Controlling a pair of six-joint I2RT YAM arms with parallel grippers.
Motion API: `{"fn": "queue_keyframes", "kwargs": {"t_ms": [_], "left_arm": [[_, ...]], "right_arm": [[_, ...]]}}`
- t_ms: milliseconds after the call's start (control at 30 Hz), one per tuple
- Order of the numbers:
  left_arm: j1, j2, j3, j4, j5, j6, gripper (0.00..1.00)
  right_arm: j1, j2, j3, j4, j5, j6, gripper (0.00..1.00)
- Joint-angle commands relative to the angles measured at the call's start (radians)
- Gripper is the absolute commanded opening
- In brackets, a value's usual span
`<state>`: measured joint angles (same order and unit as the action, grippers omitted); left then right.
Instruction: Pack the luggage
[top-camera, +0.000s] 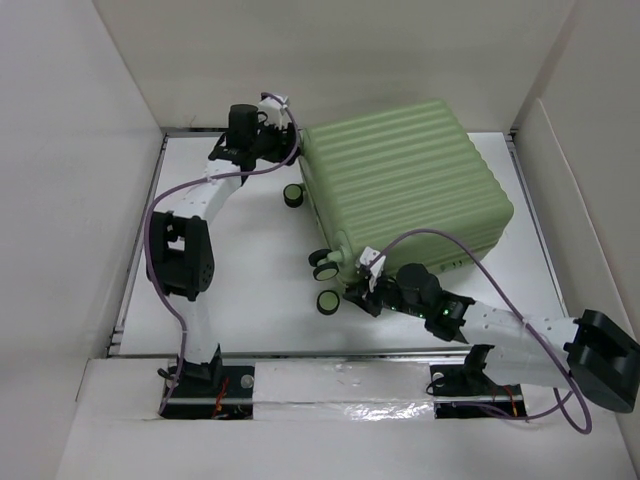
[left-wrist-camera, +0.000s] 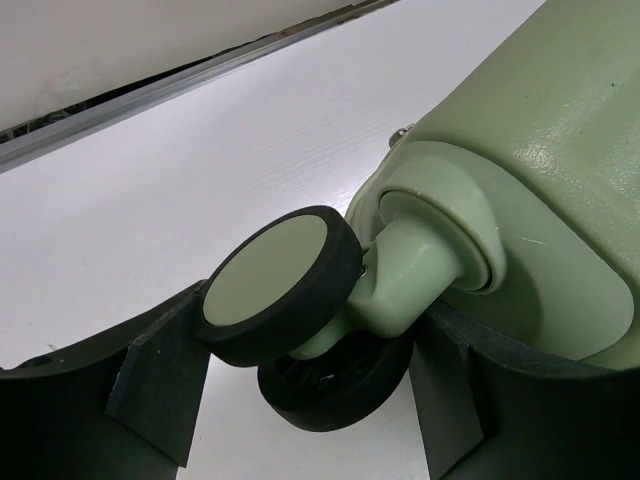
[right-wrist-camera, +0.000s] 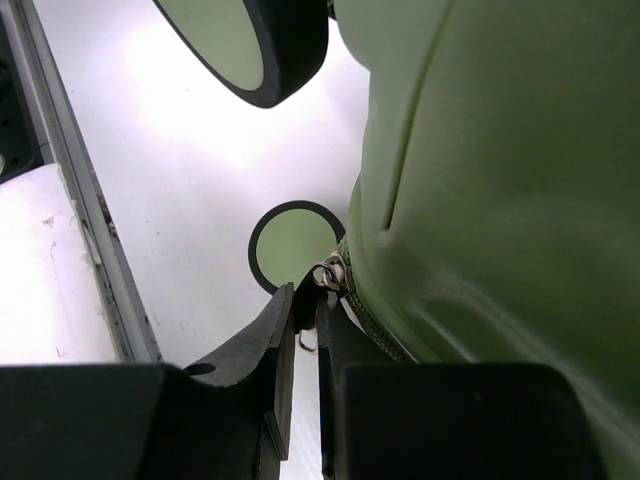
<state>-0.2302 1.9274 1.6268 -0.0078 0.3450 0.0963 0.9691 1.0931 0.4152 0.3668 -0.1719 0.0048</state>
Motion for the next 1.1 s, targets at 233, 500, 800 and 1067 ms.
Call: {"fn": "queue_keyframes", "kwargs": {"t_ms": [233, 500, 800, 1067], "left_arm": [[0.046, -0.255, -0.415, 0.437, -0.405, -0.281, 0.0], [0.02, -0.635, -0.991, 0.714, -0.753, -0.616, 0.0], [-0.217, -0.921, -1.177, 0.714, -0.564, -0.491, 0.0], [-0.27, -0.704, -0.782, 0.57, -0.643, -0.461, 0.93]], "right_arm": [[-0.111, -0.193, -0.053, 0.049, -0.127, 0.007, 0.0], [-0.348, -0.323, -0.027, -0.114, -0.176, -0.055, 0.0], [-0.517, -0.384, 0.007, -0.233, -0.248, -0.036, 0.0], [-0.48, -0.68, -0.013, -0.523, -0.163, -0.006, 0.0]]}}
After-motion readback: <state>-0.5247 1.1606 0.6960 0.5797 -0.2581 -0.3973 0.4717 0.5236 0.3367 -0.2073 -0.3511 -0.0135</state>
